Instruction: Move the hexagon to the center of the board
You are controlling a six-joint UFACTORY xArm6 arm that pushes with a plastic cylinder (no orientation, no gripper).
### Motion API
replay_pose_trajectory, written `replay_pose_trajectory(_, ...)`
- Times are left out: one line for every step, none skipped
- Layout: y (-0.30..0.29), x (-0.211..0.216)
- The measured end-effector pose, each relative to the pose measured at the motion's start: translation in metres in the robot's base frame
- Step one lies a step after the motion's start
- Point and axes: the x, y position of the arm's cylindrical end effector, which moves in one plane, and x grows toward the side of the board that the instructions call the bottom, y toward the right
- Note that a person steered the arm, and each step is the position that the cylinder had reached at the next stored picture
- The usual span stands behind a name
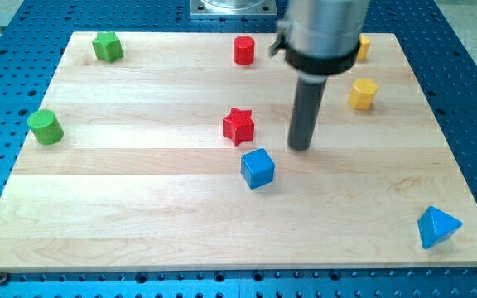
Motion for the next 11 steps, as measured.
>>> replay_pose_trajectory(-0.004,-0.073)
replay_pose_trajectory(0.065,-0.105)
replay_pose_trajectory(0.094,-0.054)
replay_pose_trajectory(0.098,0.009)
replay_pose_trajectory(0.105,-0.020)
replay_pose_trajectory(0.127,-0.075)
replay_pose_trajectory(0.166,-0.084)
replay_pose_trajectory(0.191,-0.021)
replay_pose_trajectory(0.161,-0.011)
replay_pose_trajectory(0.162,-0.029)
replay_pose_trajectory(0.136,-0.051)
